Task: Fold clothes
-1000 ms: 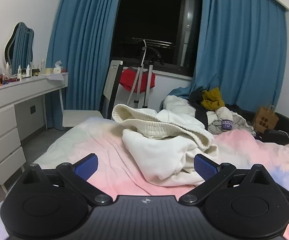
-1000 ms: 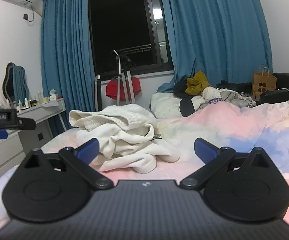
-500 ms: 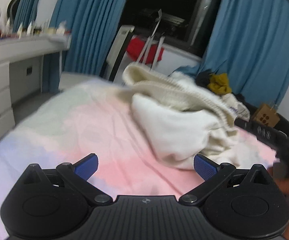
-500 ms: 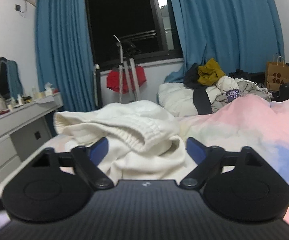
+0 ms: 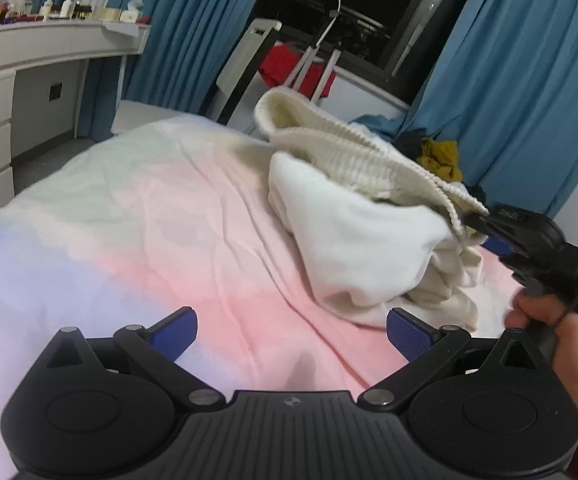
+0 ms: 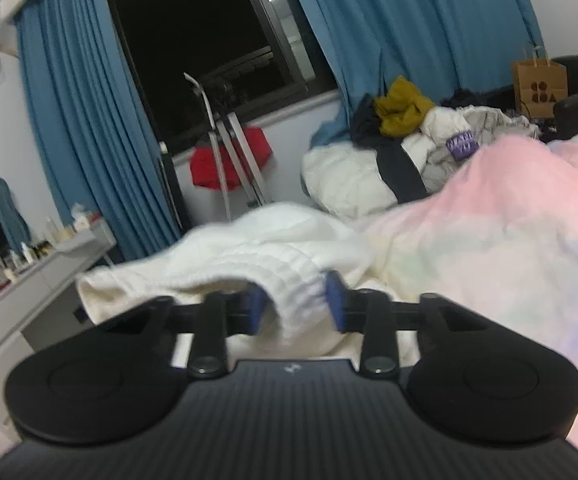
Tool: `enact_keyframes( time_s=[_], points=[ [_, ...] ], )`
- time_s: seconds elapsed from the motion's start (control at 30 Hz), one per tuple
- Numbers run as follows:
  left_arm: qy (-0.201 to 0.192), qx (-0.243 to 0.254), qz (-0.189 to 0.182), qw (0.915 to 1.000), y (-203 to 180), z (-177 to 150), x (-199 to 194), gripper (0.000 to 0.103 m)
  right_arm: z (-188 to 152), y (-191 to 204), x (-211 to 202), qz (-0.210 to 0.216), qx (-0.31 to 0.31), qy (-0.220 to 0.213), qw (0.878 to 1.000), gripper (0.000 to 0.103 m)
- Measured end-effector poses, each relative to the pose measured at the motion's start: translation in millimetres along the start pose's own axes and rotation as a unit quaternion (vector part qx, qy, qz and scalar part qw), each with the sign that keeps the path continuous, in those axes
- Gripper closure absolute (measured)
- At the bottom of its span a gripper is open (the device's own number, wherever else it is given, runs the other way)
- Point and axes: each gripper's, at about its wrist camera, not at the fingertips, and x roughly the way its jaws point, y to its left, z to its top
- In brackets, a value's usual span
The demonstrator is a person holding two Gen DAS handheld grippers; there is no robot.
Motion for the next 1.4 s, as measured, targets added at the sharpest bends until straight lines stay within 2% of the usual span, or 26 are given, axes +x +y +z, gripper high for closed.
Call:
enact_keyframes(
  time_s=[0.1, 0.2, 0.33, 0.47, 0.6, 0.73, 0.8, 0.93, 1.03, 1.1, 1.17, 1.2, 1.23, 1.27, 1.3, 1.4],
  points=[
    [-0.012, -0.02, -0.021, 0.9995, 2, 4, -5, 0.001, 6, 2, -27, 0.015, -0.024, 0.004, 1.0, 0.084],
    [-0.02, -0.05, -0.059, 0.9968, 7, 7, -12, 0.001, 8, 6, -66, 0.035, -0.045, 0.01, 0.998, 0.084],
    [-0.026, -0.1, -0.114, 0.9881, 15, 10, -23, 0.001, 4, 8, -121, 0.057, -0.067, 0.023, 0.996, 0.084],
    [-0.027, -0.135, -0.148, 0.9794, 21, 10, -32, 0.001, -6, 2, -173, 0.074, -0.063, 0.038, 0.995, 0.085],
    [-0.017, -0.156, -0.144, 0.9772, 27, 4, -32, 0.001, -25, -8, -211, 0.079, -0.057, 0.053, 0.994, 0.085],
    [-0.003, -0.191, -0.113, 0.975, 39, -10, -28, 0.001, -46, -18, -212, 0.08, -0.05, 0.077, 0.993, 0.086],
    [0.003, -0.22, -0.101, 0.9703, 47, -17, -26, 0.001, -49, -21, -212, 0.09, -0.045, 0.078, 0.992, 0.086],
    [0.022, -0.278, -0.111, 0.9538, 61, -29, -10, 0.001, -39, -25, -216, 0.128, -0.023, 0.066, 0.989, 0.086],
    [0.031, -0.322, -0.151, 0.934, 66, -39, 8, 0.001, -31, -30, -221, 0.163, 0.005, 0.06, 0.985, 0.086],
    [0.035, -0.365, -0.185, 0.9118, 69, -43, 20, 0.001, -28, -34, -223, 0.183, 0.021, 0.061, 0.981, 0.086],
    [0.042, -0.432, -0.22, 0.8734, 74, -53, 38, 0.001, -25, -39, -225, 0.199, 0.038, 0.058, 0.978, 0.086],
    [0.044, -0.458, -0.231, 0.8574, 75, -57, 45, 0.001, -24, -42, -226, 0.207, 0.046, 0.056, 0.976, 0.086],
    [0.042, -0.471, -0.237, 0.8488, 75, -59, 50, 0.001, -22, -44, -226, 0.213, 0.053, 0.054, 0.974, 0.086],
    [0.037, -0.476, -0.24, 0.845, 73, -61, 55, 0.001, -21, -47, -227, 0.218, 0.059, 0.051, 0.973, 0.086],
    [0.033, -0.475, -0.243, 0.845, 71, -61, 59, 0.002, -20, -49, -227, 0.221, 0.064, 0.05, 0.972, 0.086],
    [0.037, -0.459, -0.248, 0.8521, 67, -56, 73, 0.008, -19, -57, -229, 0.228, 0.079, 0.045, 0.97, 0.086]
  ],
)
